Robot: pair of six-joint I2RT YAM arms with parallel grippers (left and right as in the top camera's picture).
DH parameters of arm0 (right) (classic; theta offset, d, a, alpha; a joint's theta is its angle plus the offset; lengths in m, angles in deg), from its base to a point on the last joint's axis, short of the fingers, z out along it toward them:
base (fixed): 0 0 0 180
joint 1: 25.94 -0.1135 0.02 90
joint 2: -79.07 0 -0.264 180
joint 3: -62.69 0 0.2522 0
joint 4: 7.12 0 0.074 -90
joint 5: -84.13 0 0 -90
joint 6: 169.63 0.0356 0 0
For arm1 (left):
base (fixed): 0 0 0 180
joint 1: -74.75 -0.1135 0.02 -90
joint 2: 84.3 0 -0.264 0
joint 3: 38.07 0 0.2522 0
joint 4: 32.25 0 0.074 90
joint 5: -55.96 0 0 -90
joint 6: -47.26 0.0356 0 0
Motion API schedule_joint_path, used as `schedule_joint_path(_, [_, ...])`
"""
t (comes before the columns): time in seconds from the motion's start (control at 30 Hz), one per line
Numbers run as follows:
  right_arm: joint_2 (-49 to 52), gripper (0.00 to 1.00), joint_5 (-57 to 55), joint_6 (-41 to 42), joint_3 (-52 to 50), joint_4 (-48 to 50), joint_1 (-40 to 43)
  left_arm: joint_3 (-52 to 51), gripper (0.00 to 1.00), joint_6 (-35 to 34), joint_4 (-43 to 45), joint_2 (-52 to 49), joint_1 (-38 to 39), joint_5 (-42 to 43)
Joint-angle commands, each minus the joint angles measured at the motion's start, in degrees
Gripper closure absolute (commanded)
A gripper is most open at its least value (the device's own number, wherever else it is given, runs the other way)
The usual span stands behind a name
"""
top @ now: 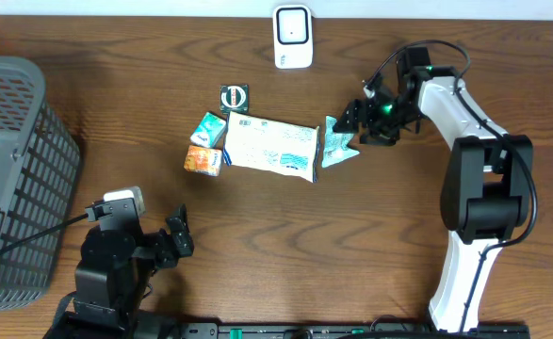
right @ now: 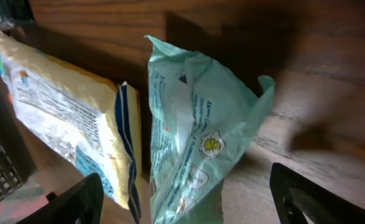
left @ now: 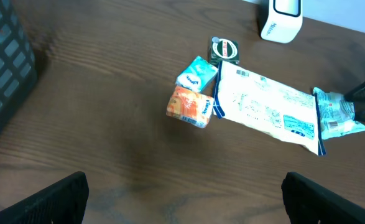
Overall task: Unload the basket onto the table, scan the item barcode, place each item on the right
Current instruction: 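Grasp the green wipes pack with the right gripper and lift it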
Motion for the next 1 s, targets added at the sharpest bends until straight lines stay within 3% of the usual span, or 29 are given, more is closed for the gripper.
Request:
schedule_joint_path(0.0, [0.57,0.24,1.29,-0.79,-1.75,1.2,-1.22,-0.11,0.02,-0.31,0.07,0.07,-0.02,-0.74])
schedule_joint_path(0.2, [0.57,0.32,1.29,2.71,-6.78,7.82,-1.9,-0.11,0.02,-0.31,0.07,0.07,-0.02,-0.74])
schedule_joint_path(0.3, [0.57,0.46,1.29,4.0,-8.61,10.54,-1.9,-0.11,0.02,-0.31,0.07,0.07,-0.02,-0.74])
schedule_joint_path(0.57, [0.52,0.68,1.31,3.96,-8.24,10.14,-1.09,-0.11,0.02,-0.31,0.07,0.07,-0.02,-0.74])
schedule_joint_path(0.73, [0.44,0.93,1.33,3.78,-6.91,8.33,-0.48,-0.11,0.02,-0.31,0.07,0.07,0.0,-0.74])
schedule_joint_path(0.97, [0.42,0.99,1.29,2.4,-1.44,2.16,0.02,-0.11,0.02,-0.31,0.07,0.07,-0.02,-0.74])
